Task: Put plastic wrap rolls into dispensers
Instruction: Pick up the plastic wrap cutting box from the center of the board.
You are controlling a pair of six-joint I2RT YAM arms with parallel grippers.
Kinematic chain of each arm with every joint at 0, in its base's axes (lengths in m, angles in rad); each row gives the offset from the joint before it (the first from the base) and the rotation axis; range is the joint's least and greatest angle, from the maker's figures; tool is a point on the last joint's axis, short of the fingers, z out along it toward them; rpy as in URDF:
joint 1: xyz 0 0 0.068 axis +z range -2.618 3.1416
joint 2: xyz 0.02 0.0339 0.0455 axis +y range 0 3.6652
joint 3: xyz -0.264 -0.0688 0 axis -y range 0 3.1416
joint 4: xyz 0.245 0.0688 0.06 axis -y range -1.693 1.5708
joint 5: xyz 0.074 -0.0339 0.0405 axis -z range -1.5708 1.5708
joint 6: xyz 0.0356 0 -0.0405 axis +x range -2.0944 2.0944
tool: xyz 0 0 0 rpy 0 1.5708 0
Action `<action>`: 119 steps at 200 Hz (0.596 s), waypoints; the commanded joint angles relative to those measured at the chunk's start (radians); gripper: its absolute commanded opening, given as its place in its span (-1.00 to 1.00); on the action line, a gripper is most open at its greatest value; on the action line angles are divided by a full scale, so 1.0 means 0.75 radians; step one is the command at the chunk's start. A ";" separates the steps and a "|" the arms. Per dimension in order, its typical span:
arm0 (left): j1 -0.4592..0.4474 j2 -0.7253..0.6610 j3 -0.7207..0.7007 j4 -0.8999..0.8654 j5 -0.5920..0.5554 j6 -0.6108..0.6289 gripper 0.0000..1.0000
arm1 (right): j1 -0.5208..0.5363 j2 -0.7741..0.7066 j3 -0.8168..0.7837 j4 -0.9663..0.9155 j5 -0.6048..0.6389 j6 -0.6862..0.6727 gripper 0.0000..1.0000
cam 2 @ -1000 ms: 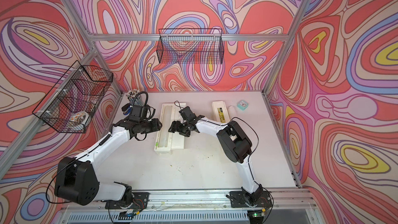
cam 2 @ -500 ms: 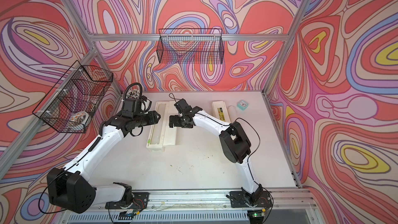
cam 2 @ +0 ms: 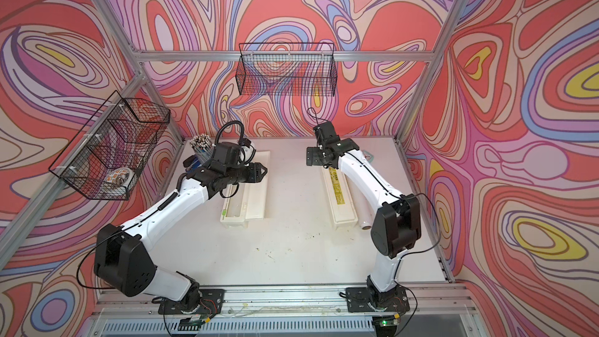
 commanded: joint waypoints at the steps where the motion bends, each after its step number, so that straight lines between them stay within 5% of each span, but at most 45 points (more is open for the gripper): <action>1: -0.013 0.012 0.034 0.046 -0.024 0.026 0.06 | -0.069 0.074 -0.017 -0.010 -0.028 -0.089 0.96; 119: -0.012 0.105 0.091 0.032 -0.069 0.033 0.06 | -0.198 0.501 0.253 -0.029 -0.238 -0.138 0.96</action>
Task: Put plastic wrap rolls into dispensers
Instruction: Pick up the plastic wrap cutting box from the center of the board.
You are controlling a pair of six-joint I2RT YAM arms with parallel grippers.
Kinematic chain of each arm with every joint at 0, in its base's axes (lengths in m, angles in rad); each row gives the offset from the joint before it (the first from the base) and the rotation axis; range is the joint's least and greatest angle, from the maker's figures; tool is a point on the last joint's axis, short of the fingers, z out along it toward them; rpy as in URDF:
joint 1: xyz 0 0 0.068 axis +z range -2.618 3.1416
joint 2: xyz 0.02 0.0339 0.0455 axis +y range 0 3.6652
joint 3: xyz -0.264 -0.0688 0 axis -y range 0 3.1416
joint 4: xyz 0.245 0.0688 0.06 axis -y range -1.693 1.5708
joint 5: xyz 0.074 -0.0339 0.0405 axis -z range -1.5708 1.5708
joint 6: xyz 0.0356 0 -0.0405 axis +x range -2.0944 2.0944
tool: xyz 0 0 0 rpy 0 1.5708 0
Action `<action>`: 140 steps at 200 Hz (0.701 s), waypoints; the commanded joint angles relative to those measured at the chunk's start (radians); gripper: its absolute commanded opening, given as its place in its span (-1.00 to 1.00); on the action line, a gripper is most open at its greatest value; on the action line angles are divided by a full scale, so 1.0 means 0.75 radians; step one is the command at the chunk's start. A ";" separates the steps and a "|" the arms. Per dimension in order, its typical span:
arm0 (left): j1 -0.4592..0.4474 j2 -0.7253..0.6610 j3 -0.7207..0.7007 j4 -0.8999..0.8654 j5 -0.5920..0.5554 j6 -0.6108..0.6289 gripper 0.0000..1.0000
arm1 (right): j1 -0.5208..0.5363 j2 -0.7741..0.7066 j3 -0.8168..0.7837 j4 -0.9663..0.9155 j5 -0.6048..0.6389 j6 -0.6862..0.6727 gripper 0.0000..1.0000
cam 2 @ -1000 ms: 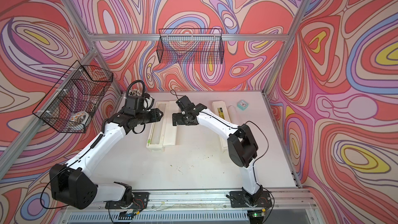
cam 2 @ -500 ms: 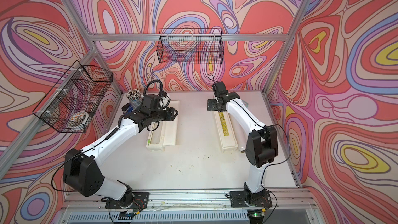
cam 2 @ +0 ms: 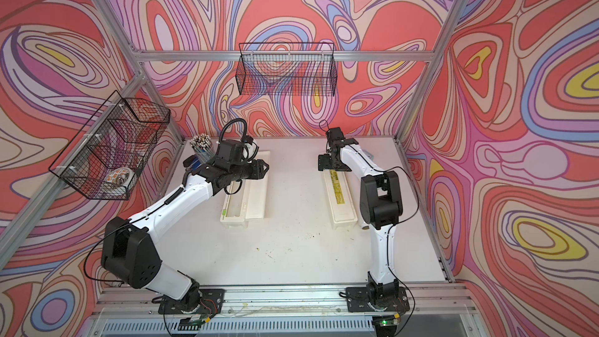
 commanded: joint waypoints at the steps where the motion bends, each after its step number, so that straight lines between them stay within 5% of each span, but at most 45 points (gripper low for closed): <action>1: -0.006 0.031 0.048 0.003 -0.021 0.028 0.06 | -0.003 0.077 0.078 -0.013 -0.068 -0.022 0.96; 48: -0.007 0.104 0.101 -0.012 -0.004 0.047 0.09 | -0.002 0.217 0.206 -0.031 -0.107 -0.028 0.97; 120: -0.008 0.147 0.125 0.002 0.015 0.095 0.42 | 0.002 0.371 0.378 -0.040 -0.112 -0.027 0.97; 140: -0.008 0.140 0.114 0.012 0.020 0.127 0.43 | 0.009 0.348 0.384 -0.029 -0.146 -0.054 0.76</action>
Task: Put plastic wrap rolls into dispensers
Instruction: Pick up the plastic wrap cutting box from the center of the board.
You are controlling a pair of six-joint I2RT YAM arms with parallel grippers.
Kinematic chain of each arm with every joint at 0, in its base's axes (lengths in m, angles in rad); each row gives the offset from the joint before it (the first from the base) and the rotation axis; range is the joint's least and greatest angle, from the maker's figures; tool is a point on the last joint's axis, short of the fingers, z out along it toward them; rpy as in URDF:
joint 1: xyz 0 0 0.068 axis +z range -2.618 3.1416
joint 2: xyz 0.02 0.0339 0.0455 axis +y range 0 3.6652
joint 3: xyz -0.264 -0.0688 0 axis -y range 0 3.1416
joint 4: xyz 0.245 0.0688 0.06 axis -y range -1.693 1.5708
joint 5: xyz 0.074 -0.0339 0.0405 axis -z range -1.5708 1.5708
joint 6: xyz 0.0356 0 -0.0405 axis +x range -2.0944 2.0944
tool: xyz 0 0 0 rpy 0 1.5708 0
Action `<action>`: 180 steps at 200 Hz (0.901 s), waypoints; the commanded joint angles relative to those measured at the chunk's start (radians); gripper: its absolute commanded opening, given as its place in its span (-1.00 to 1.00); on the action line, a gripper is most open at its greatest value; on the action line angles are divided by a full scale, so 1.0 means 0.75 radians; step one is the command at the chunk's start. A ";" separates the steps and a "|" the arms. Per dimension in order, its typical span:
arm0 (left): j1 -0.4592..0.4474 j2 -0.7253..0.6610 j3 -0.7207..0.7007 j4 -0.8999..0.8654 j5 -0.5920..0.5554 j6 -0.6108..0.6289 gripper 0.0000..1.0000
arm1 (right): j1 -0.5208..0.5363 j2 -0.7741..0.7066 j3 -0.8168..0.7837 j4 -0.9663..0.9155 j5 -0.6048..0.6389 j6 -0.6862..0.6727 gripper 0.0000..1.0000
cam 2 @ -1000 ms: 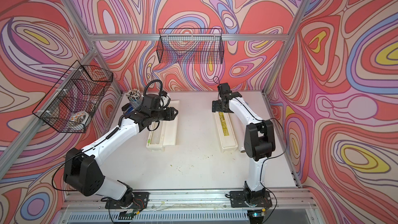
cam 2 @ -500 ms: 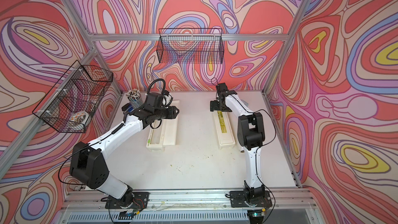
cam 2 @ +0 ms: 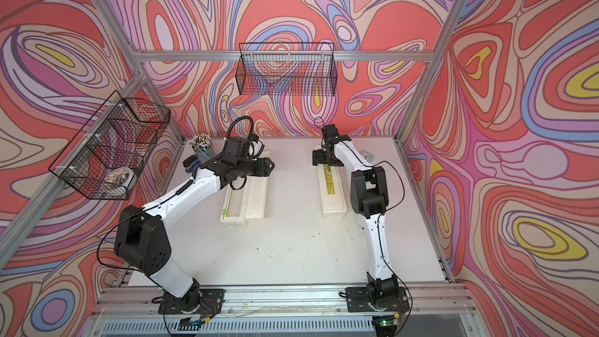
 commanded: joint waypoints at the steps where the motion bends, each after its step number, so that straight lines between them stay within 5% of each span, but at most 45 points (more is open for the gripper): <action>1: -0.006 0.004 0.012 0.012 0.016 0.067 0.43 | 0.009 0.024 0.015 -0.003 -0.056 -0.024 0.75; 17: -0.006 -0.009 -0.010 0.051 0.024 0.141 0.49 | 0.016 -0.050 -0.004 0.026 -0.143 -0.044 0.54; 40: -0.001 -0.094 -0.129 0.228 -0.003 0.316 0.99 | 0.017 -0.223 -0.143 0.177 -0.407 -0.052 0.33; 68: 0.072 -0.192 -0.257 0.393 0.096 0.431 0.99 | 0.027 -0.385 -0.263 0.312 -0.651 -0.064 0.18; 104: 0.257 -0.201 -0.275 0.457 0.606 0.456 1.00 | 0.067 -0.454 -0.249 0.268 -0.823 -0.232 0.05; 140: 0.282 -0.187 -0.206 0.385 0.946 0.606 0.91 | 0.098 -0.515 -0.271 0.275 -0.957 -0.397 0.03; 180: 0.286 -0.190 -0.213 0.365 1.142 0.729 0.88 | 0.155 -0.602 -0.335 0.275 -1.053 -0.687 0.03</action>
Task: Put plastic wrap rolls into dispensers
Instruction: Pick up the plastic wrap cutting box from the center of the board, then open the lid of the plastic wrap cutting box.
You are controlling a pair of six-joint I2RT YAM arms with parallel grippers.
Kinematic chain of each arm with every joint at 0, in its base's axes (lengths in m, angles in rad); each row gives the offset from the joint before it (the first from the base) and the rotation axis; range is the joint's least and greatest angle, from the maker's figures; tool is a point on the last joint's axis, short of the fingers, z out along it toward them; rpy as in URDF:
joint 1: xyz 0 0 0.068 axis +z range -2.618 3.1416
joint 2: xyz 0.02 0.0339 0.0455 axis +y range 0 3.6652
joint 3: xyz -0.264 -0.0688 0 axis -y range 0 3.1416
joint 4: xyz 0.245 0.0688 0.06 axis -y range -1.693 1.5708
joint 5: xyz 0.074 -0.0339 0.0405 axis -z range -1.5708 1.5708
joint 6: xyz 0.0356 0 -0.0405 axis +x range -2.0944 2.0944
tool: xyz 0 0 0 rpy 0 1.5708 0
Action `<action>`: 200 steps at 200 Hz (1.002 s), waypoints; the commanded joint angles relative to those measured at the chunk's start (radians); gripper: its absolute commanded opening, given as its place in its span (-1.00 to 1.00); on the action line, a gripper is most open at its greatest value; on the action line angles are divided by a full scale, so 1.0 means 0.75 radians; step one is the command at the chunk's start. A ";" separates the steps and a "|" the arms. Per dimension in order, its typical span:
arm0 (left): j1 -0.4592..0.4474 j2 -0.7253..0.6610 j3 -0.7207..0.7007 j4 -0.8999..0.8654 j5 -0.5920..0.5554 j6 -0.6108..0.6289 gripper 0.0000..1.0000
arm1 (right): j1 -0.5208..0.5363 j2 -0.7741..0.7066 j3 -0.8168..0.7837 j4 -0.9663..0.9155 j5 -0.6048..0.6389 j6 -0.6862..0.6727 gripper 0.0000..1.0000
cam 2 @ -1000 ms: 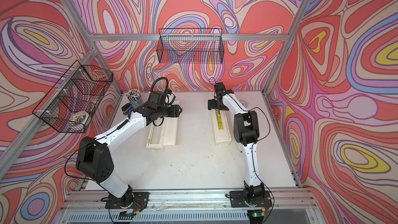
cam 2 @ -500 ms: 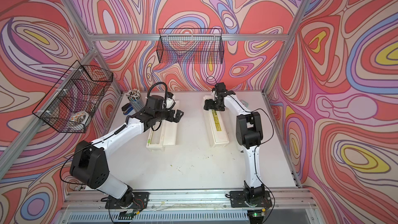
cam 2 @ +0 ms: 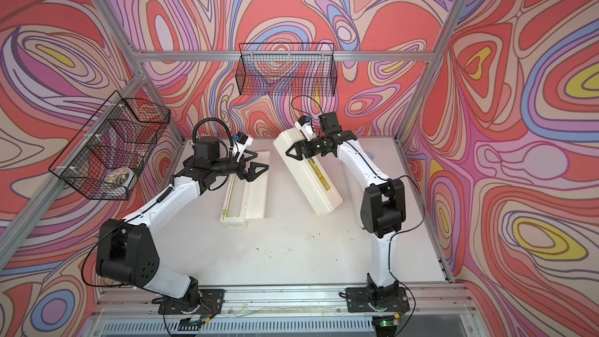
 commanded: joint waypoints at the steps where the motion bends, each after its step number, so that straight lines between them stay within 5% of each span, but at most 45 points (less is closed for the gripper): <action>1: 0.004 -0.022 0.024 -0.017 0.225 0.142 0.88 | 0.033 -0.107 -0.046 0.012 -0.127 -0.243 0.03; 106: 0.036 -0.016 -0.026 0.111 0.396 0.182 0.91 | 0.118 -0.271 -0.259 0.029 -0.318 -0.562 0.06; 200: -0.020 0.097 -0.158 0.757 0.539 -0.231 0.99 | 0.144 -0.395 -0.423 0.224 -0.422 -0.612 0.06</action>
